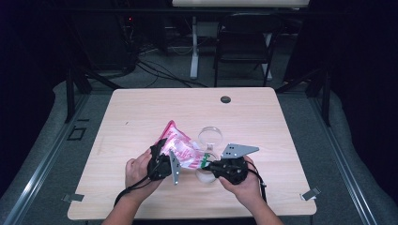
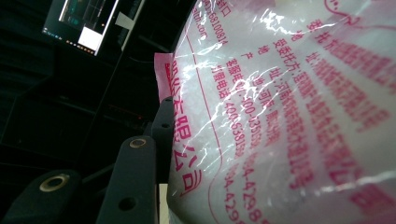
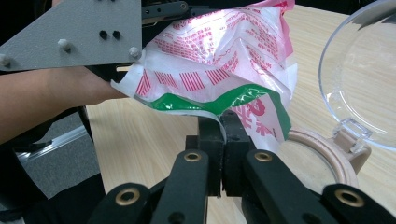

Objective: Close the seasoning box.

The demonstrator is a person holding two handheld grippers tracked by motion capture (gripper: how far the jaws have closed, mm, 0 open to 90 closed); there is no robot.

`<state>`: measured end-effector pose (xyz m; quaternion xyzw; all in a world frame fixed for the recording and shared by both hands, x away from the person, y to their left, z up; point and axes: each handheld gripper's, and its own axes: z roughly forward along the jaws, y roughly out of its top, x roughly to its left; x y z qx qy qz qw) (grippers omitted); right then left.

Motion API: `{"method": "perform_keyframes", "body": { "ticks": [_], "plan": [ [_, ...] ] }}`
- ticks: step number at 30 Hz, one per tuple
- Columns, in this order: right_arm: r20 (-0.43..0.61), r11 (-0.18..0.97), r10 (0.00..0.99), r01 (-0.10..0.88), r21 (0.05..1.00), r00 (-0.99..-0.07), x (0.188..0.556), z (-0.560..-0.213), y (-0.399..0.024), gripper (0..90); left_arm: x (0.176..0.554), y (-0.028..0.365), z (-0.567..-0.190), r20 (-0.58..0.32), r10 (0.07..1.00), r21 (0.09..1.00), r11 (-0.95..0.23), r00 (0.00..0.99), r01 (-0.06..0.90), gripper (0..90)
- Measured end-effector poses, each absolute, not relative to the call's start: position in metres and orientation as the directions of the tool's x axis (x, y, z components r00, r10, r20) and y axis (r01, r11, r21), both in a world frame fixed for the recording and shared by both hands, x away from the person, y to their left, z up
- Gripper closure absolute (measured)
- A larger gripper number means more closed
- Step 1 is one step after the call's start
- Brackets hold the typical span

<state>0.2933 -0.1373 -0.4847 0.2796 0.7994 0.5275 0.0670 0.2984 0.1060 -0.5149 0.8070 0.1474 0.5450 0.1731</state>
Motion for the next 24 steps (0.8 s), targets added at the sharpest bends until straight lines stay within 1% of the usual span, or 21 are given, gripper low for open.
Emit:
{"method": "perform_keyframes", "body": {
  "ticks": [10,15,24],
  "plan": [
    [0.188,0.286,0.526,0.381,0.879,-0.830,0.295,-0.485,-0.140,89.5,0.296,0.103,-0.510,0.858,0.372,0.383,-0.923,0.355,0.041,61.2],
    [0.192,0.283,0.531,0.386,0.878,-0.825,0.295,-0.486,-0.143,89.6,0.297,0.101,-0.507,0.871,0.351,0.366,-0.930,0.344,0.023,61.2],
    [0.195,0.282,0.522,0.384,0.879,-0.830,0.295,-0.485,-0.143,89.6,0.296,0.103,-0.500,0.899,0.291,0.309,-0.951,0.328,-0.002,61.5]
  ]
}}
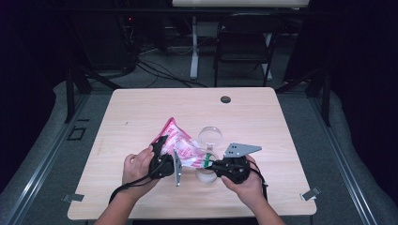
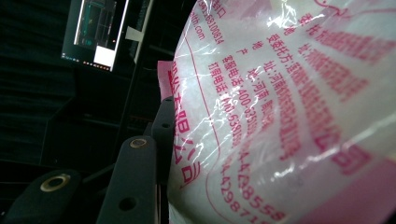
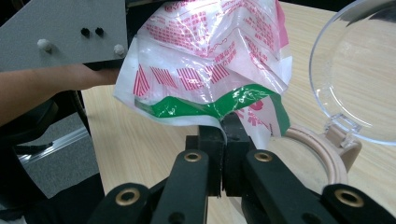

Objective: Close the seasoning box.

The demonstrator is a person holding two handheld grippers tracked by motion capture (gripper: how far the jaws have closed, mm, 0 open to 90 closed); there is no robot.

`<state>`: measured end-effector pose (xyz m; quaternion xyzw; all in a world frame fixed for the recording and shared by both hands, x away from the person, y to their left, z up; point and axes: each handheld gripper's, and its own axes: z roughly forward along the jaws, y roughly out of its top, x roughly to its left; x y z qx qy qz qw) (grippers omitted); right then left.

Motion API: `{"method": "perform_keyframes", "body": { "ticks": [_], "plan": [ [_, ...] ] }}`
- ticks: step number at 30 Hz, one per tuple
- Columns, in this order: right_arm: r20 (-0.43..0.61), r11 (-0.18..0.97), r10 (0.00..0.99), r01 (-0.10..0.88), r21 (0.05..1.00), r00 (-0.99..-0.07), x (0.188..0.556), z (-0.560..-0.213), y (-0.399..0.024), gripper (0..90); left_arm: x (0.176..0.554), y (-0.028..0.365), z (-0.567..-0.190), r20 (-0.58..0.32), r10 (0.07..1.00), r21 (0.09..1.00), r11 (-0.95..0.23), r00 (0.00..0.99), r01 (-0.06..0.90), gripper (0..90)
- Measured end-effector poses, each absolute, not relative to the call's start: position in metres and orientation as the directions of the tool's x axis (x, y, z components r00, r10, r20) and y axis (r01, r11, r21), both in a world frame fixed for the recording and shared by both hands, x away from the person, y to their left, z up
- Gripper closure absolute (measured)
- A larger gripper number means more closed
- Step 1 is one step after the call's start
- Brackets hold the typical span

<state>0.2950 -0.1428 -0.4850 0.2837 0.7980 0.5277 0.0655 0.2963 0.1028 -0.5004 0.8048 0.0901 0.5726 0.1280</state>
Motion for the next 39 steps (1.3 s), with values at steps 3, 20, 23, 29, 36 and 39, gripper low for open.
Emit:
{"method": "perform_keyframes", "body": {
  "ticks": [3,20,23,29,36,39],
  "plan": [
    [0.194,0.283,0.522,0.383,0.879,-0.831,0.295,-0.485,-0.141,89.7,0.296,0.103,-0.499,0.903,0.282,0.299,-0.954,0.325,-0.003,61.5],
    [0.208,0.265,0.524,0.391,0.881,-0.826,0.295,-0.484,-0.145,89.8,0.297,0.098,-0.486,0.936,0.216,0.233,-0.972,0.278,-0.031,61.6],
    [0.207,0.266,0.525,0.390,0.882,-0.826,0.295,-0.484,-0.145,89.8,0.297,0.097,-0.485,0.938,0.215,0.233,-0.972,0.271,-0.038,61.7],
    [0.208,0.264,0.526,0.391,0.882,-0.825,0.295,-0.484,-0.145,89.9,0.297,0.097,-0.484,0.943,0.197,0.218,-0.975,0.267,-0.052,61.7],
    [0.207,0.264,0.530,0.392,0.881,-0.822,0.297,-0.484,-0.147,89.9,0.297,0.095,-0.483,0.948,0.184,0.206,-0.977,0.261,-0.059,61.8],
    [0.205,0.263,0.535,0.392,0.882,-0.820,0.297,-0.484,-0.148,89.9,0.297,0.094,-0.483,0.950,0.179,0.201,-0.977,0.257,-0.064,61.8]
  ]
}}
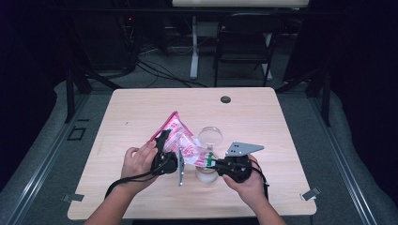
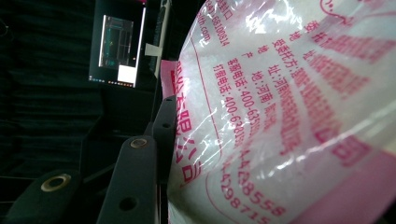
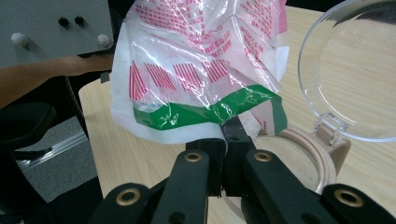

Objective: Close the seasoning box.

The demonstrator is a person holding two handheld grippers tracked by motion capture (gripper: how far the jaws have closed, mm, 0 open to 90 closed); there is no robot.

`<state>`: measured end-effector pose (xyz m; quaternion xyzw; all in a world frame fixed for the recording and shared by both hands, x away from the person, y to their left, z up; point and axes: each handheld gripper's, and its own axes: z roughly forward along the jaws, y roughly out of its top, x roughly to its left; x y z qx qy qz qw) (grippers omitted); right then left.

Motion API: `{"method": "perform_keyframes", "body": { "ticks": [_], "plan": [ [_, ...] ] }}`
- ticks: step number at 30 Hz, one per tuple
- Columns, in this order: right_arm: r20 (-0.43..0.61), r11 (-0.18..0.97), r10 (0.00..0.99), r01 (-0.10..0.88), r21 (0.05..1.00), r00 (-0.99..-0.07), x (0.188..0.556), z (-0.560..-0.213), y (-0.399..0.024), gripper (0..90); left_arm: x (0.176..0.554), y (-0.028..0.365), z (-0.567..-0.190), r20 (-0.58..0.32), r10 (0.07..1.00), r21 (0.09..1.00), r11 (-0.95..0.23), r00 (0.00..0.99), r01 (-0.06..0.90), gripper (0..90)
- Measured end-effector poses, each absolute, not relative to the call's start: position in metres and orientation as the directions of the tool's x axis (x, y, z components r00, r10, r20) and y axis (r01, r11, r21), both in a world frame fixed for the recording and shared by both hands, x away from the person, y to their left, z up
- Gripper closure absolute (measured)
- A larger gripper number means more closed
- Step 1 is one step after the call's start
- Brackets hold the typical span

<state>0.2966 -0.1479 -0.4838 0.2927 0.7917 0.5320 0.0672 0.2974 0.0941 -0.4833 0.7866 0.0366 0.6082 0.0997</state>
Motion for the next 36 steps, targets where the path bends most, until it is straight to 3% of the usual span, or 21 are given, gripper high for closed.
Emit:
{"method": "perform_keyframes", "body": {
  "ticks": [36],
  "plan": [
    [0.204,0.268,0.560,0.409,0.872,-0.803,0.3014,-0.4899,-0.1530,90.0,0.2938,0.0882,-0.4841,0.967,0.131,0.154,-0.984,0.219,-0.093,61.9]
  ]
}}
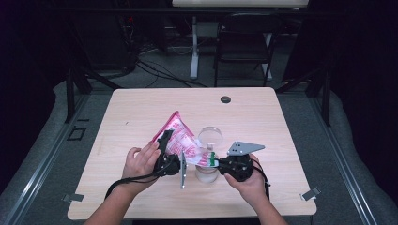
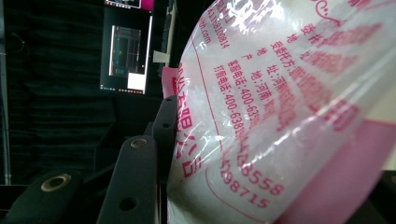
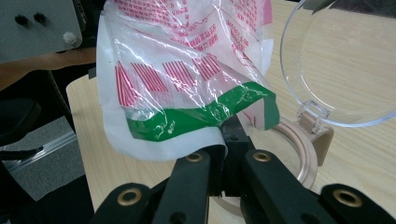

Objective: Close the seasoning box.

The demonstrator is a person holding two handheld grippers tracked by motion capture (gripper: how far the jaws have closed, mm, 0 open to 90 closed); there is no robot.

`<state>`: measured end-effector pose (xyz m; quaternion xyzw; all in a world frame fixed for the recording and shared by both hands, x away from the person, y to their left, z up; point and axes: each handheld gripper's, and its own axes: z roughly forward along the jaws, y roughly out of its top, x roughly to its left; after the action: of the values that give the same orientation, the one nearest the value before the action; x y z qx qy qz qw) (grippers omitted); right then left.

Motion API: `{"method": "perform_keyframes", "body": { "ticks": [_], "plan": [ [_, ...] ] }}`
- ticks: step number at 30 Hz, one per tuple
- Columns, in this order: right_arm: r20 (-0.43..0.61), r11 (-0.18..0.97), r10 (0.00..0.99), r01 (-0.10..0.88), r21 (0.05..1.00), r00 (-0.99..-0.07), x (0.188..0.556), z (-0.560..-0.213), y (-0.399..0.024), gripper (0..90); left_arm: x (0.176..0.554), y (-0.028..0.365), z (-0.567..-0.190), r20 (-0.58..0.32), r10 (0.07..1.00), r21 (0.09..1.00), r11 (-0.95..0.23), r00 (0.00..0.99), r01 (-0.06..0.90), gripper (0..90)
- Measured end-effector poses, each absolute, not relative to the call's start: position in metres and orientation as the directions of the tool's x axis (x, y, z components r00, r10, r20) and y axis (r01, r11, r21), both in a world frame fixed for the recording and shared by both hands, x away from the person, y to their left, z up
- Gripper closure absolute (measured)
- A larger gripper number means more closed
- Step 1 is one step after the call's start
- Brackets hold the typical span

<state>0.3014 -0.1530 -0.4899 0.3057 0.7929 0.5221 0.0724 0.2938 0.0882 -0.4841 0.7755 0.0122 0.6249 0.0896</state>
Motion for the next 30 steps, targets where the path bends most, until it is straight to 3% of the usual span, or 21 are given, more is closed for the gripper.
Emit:
{"method": "perform_keyframes", "body": {
  "ticks": [30],
  "plan": [
    [0.214,0.267,0.568,0.423,0.866,-0.795,0.3040,-0.4932,-0.1559,90.0,0.2903,0.0834,-0.4769,0.980,0.076,0.098,-0.989,0.185,-0.115,61.9]
  ]
}}
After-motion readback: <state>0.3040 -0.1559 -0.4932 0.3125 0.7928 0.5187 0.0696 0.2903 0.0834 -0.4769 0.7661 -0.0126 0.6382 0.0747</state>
